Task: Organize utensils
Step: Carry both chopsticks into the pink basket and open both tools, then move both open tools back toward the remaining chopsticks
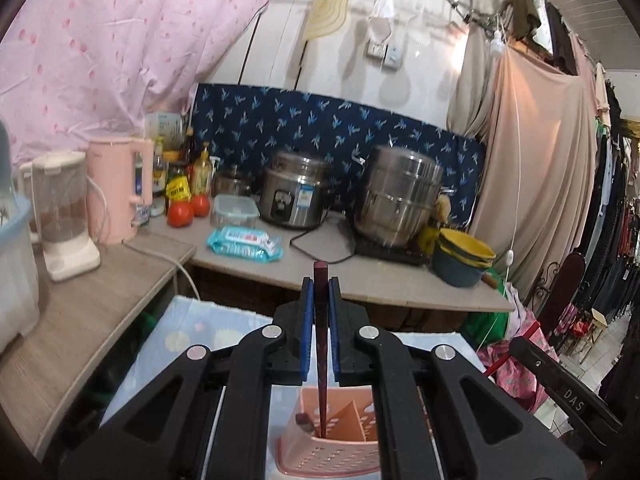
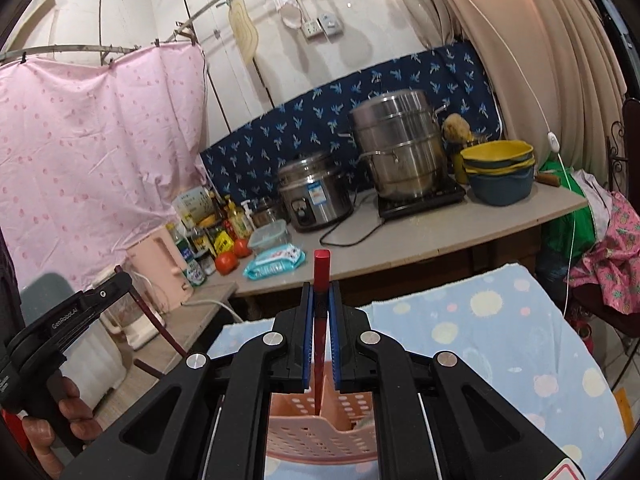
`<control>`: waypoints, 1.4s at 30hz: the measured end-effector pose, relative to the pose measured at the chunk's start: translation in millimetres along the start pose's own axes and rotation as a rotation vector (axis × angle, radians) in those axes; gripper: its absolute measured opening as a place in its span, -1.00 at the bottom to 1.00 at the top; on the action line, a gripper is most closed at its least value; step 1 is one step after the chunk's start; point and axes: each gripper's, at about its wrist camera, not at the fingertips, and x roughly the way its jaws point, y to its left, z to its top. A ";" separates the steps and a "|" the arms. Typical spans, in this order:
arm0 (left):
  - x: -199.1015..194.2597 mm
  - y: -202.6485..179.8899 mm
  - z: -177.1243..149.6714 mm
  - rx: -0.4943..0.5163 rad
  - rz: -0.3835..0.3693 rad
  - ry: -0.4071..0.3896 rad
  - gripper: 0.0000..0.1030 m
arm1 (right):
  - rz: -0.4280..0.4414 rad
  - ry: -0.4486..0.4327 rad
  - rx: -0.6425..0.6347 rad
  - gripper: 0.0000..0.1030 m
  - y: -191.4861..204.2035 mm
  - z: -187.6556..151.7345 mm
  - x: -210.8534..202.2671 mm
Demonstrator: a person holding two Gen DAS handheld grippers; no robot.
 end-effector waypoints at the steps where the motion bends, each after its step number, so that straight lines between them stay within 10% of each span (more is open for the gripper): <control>1: -0.4 0.8 -2.3 -0.001 0.003 0.002 -0.86 | -0.004 0.005 -0.004 -0.83 -0.2 -1.7 0.9; 7: -13.1 5.5 -8.3 -0.016 0.024 -0.001 -0.34 | -0.037 -0.037 -0.001 -0.37 -2.1 -6.5 -9.0; 28: -95.3 -23.5 -59.9 0.128 0.092 0.096 -0.34 | -0.056 0.034 -0.086 -0.36 13.7 -68.7 -93.8; 42: -133.2 0.7 -166.5 0.099 0.125 0.326 -0.34 | -0.137 0.220 -0.065 -0.36 -6.8 -168.4 -146.5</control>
